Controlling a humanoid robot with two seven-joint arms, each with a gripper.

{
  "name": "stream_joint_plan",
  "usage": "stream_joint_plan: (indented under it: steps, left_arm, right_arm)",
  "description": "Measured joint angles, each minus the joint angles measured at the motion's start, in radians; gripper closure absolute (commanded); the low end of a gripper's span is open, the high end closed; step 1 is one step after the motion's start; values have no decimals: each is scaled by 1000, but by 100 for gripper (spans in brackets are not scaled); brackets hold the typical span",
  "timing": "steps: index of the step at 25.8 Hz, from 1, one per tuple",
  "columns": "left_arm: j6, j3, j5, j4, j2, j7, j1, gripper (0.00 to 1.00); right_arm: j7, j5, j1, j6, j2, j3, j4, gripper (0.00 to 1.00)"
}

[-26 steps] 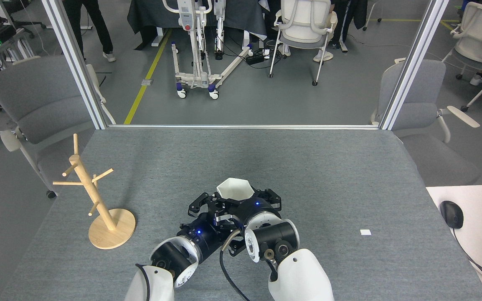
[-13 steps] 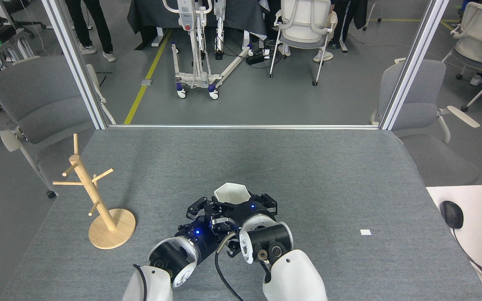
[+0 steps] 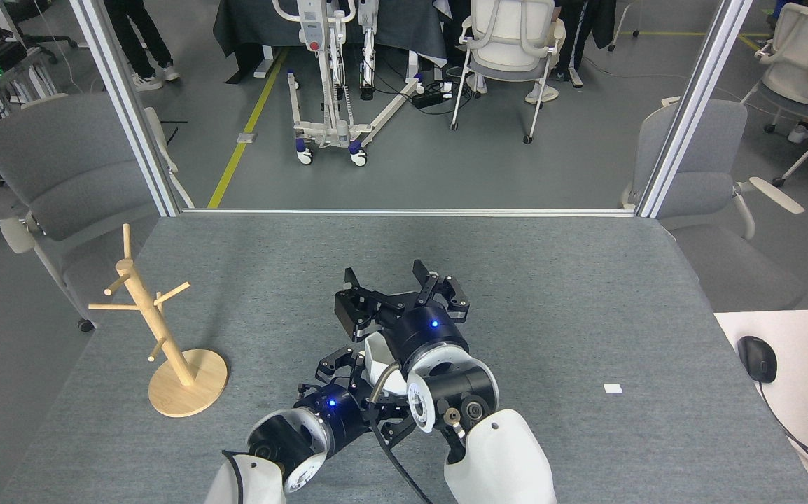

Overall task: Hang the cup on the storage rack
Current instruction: 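Open the right gripper and withdraw it, left gripper holding the cup, then move the cup with the left gripper beside the wooden stand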

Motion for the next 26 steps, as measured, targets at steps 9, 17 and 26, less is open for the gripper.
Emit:
stream_joint_plan:
  steps: [9,17,26]
  left_arm:
    - [-16,28,-1,-209,143,78,169,100]
    - [-66,157,1,-282,276,222,344,100]
    - [-87,488,-3,-264,285,333,414,100]
  right_arm:
    - [-413,-107,-9,-41,-15,-182,10,1]
    - [-458,-85,66,-310,-156,-557,115,1]
    - [-465,144,276,-528,-185,-719,130,1]
